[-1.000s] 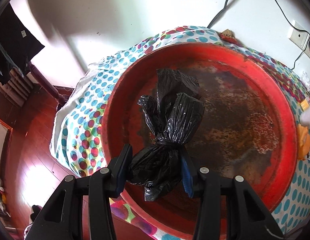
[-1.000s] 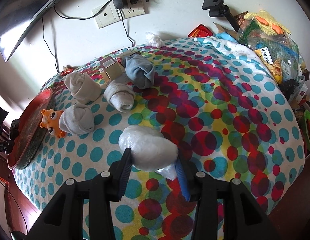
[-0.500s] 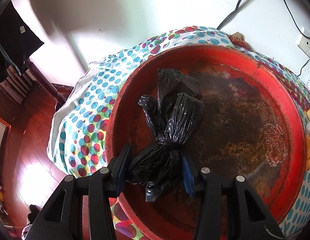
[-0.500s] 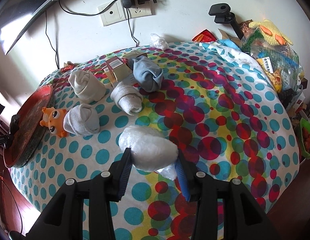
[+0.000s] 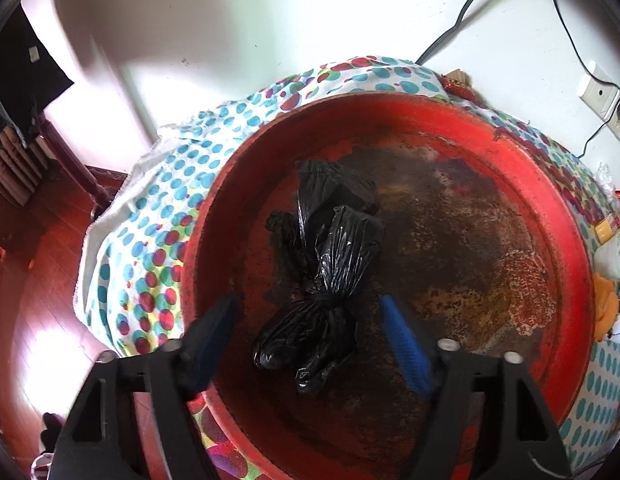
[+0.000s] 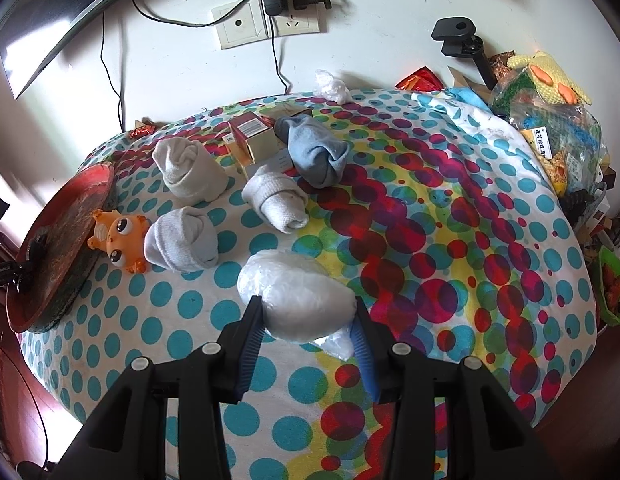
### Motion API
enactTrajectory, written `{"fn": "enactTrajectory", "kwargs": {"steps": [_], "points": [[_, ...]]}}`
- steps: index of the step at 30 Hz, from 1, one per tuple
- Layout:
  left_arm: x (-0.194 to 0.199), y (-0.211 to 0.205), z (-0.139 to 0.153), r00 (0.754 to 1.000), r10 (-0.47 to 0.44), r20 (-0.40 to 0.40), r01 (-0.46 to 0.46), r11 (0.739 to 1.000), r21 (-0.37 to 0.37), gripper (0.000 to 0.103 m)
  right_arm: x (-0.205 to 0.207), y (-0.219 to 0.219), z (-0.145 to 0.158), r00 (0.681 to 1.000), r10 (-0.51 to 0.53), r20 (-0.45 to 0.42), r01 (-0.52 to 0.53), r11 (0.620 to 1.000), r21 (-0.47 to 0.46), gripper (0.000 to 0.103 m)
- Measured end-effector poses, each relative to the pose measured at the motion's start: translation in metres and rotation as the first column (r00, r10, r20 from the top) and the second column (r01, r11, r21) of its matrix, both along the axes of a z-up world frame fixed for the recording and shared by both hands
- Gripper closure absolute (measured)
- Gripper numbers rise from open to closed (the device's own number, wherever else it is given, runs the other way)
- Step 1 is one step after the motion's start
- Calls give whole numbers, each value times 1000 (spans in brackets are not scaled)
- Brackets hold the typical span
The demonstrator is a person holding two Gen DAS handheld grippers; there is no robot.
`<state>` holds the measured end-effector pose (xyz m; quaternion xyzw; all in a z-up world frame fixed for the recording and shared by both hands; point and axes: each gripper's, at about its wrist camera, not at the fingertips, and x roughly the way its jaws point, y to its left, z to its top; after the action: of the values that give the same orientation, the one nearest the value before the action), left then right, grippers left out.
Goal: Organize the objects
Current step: 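Carry the black bag with the left gripper into the red tray and release, then carry the white plastic bundle with the right gripper into the red tray and release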
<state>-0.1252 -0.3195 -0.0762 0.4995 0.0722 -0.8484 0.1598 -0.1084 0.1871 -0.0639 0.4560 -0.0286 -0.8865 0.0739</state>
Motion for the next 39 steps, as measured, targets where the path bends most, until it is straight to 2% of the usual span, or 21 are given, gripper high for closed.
{"fn": "enactTrajectory", "kwargs": {"steps": [3, 5, 10, 14, 17, 18, 20, 32, 39], "points": [[3, 10, 7, 1000, 5, -20, -6, 998, -69, 19, 2, -3, 0, 1000, 4, -1, -4, 1000, 1, 60], [8, 14, 13, 999, 6, -41, -9, 997, -82, 19, 2, -7, 1, 1000, 12, -2, -12, 1000, 11, 60], [25, 18, 30, 997, 26, -73, -28, 999, -36, 15, 2, -22, 7, 999, 46, -13, -45, 999, 17, 60], [32, 21, 45, 998, 35, -61, -36, 999, -11, 13, 2, -44, 15, 995, 93, -26, -93, 996, 11, 60], [37, 22, 55, 997, 37, -64, -36, 999, 22, 7, 2, -65, 20, 989, 141, -34, -141, 990, 10, 60], [38, 22, 57, 998, 36, -59, -34, 999, 24, 3, 3, -75, 22, 986, 161, -36, -160, 987, 11, 60], [39, 23, 60, 999, 32, -41, -32, 999, 15, 3, 2, -90, 26, 981, 189, -42, -189, 982, 7, 60], [51, -3, 61, 995, 100, -15, -98, 990, 106, 2, -4, -199, 53, 920, 380, -100, -379, 925, 29, 60], [56, -13, 63, 992, 129, -17, -125, 984, 125, 2, -20, -257, 50, 886, 456, -82, -454, 890, 39, 60]]}}
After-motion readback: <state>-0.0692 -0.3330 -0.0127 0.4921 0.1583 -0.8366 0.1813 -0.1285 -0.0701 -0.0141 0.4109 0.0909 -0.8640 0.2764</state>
